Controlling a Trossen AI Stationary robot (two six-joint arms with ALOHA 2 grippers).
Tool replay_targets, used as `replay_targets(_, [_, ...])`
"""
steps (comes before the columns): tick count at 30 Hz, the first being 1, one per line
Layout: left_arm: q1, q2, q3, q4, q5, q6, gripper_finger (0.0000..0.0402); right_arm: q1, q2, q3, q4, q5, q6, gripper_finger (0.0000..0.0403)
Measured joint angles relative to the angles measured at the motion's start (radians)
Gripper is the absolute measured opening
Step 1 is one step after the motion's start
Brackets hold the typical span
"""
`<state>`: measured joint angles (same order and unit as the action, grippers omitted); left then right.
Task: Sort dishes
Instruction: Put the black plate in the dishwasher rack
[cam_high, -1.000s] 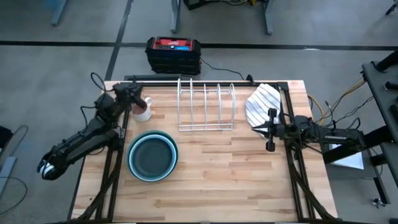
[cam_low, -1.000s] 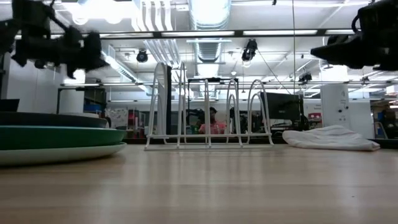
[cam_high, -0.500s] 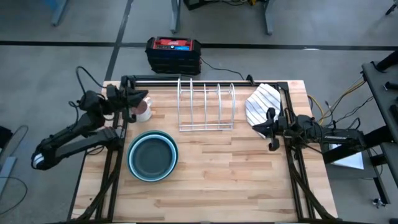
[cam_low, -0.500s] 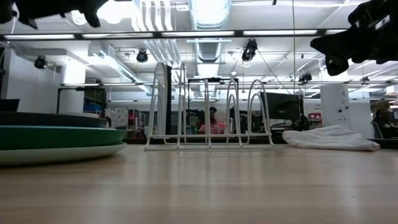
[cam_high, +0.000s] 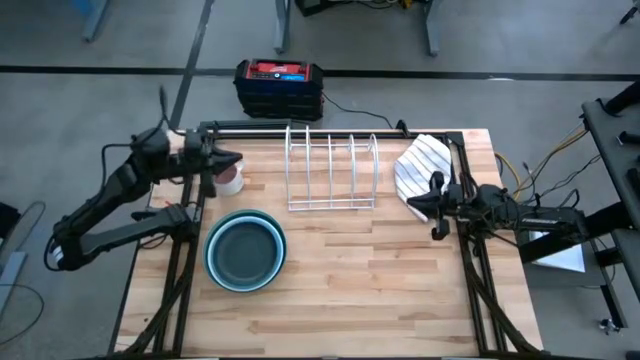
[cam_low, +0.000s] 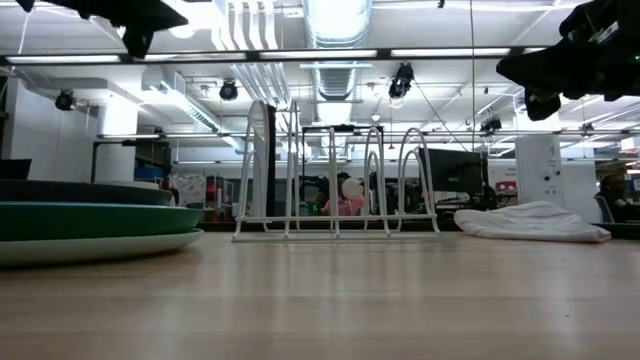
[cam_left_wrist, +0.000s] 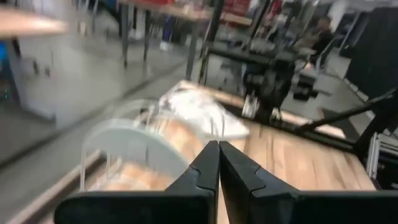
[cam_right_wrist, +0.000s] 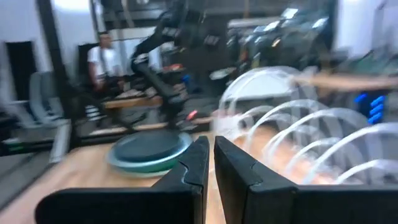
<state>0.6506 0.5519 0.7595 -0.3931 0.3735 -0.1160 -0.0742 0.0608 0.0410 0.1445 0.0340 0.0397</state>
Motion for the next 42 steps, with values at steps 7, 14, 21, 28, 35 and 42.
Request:
replay_targets(7, [0.0,-0.004,-0.044,-0.06,0.024,-0.031,0.0,0.0,0.001,0.0,-0.005,0.019,-0.091,0.0018])
replay_targets(14, [-0.007,-0.028,-0.066,-0.198,0.16,-0.055,0.0,-0.001,0.003,-0.001,0.054,0.037,-0.013,0.0018])
replay_targets(21, [-0.077,-0.046,-0.089,-0.396,0.116,-0.129,0.0,0.002,0.011,0.03,0.221,0.071,-0.029,0.0018])
replay_targets(28, [-0.149,-0.048,-0.123,-0.47,0.055,-0.406,0.0,0.002,0.078,0.135,0.059,0.072,-0.059,0.0018])
replay_targets(35, [-0.157,-0.035,-0.153,-0.616,0.016,-0.653,0.0,0.002,0.202,0.174,0.023,0.072,-0.065,0.0018])
replay_targets(42, [-0.179,0.002,-0.151,-0.702,-0.015,-0.695,0.0,0.002,0.331,0.197,0.024,0.072,-0.038,0.0018])
